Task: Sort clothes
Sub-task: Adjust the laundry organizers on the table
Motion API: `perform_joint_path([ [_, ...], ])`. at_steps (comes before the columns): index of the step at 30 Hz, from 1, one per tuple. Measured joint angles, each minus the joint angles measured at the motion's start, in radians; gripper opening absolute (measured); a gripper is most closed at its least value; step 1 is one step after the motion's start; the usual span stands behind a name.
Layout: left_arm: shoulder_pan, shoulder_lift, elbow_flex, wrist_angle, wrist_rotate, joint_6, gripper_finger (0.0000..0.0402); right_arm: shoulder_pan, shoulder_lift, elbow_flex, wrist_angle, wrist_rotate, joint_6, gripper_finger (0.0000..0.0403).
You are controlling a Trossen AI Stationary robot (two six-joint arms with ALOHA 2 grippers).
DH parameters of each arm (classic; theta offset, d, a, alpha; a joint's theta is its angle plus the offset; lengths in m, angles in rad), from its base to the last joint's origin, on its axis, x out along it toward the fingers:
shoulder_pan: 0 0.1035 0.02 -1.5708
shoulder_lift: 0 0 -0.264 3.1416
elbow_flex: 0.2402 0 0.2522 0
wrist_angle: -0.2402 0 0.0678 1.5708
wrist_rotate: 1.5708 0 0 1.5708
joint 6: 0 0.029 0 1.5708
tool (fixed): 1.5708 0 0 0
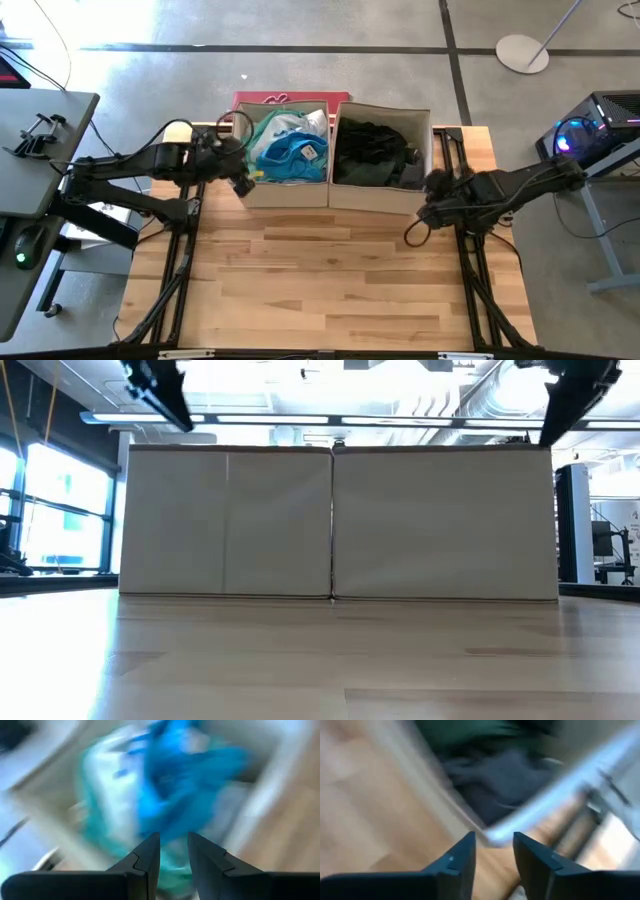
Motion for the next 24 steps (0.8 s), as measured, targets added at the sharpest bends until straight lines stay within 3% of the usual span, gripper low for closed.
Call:
perform_joint_path([
  [3,0.052,-0.006,0.0,-0.097,-0.115,-0.081,0.008,-0.007,0.002,-0.002,-0.09,0.059,0.164,0.0095],
  [5,0.105,-0.009,0.0,-0.138,-0.132,-0.111,0.0071,-0.017,-0.002,-0.001,-0.074,0.071,0.168,0.0074],
  [12,0.345,0.0,0.0,-0.156,-0.037,-0.082,0.0027,-0.097,-0.01,0.029,-0.087,0.064,0.177,0.0009],
  [15,0.434,0.021,0.0,-0.157,0.002,-0.056,0.0007,-0.164,-0.009,0.033,-0.087,0.08,0.175,0.0003],
  [19,0.51,0.085,0.0,-0.157,0.008,-0.027,0.0003,-0.309,0.009,0.032,-0.087,0.226,0.088,0.0001],
  [22,0.539,0.14,0.0,-0.157,-0.045,-0.001,0.0004,-0.429,0.027,0.032,-0.085,0.37,0.048,0.0001],
  [24,0.561,0.169,0.0,-0.158,-0.084,0.012,0.0001,-0.517,0.033,0.032,-0.077,0.385,0.019,0.0],
])
